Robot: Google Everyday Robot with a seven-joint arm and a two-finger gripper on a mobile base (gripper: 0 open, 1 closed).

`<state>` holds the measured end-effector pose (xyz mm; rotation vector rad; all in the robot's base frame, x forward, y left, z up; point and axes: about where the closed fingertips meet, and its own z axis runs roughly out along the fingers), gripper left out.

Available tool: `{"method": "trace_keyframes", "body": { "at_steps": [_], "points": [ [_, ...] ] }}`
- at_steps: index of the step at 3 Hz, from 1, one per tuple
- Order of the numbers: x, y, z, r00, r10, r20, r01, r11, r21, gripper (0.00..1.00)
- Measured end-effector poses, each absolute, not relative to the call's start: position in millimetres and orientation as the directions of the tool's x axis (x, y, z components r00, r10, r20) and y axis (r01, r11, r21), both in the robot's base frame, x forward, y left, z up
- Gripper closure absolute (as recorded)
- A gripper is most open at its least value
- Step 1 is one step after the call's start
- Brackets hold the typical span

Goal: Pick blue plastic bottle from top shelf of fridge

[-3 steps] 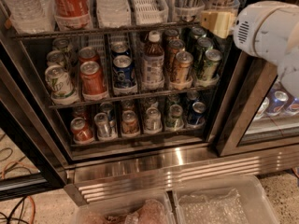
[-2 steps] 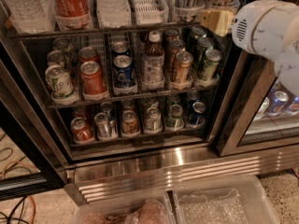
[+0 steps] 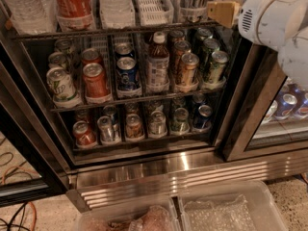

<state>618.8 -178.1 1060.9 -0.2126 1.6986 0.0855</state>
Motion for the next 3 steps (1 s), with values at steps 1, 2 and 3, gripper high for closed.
{"method": "trace_keyframes", "body": {
  "at_steps": [1,2,3],
  "points": [
    [629.7,-178.4,1065.3,-0.116,-0.096,-0.989,-0.183,0.980,-0.074,0.28],
    [641.2,-178.2,1064.2,-0.117,-0.093,-0.989,-0.173,0.982,-0.072,0.27],
    [650.5,-176.4,1060.5,-0.124,-0.084,-0.989,-0.162,0.985,-0.064,0.27]
  ]
}}
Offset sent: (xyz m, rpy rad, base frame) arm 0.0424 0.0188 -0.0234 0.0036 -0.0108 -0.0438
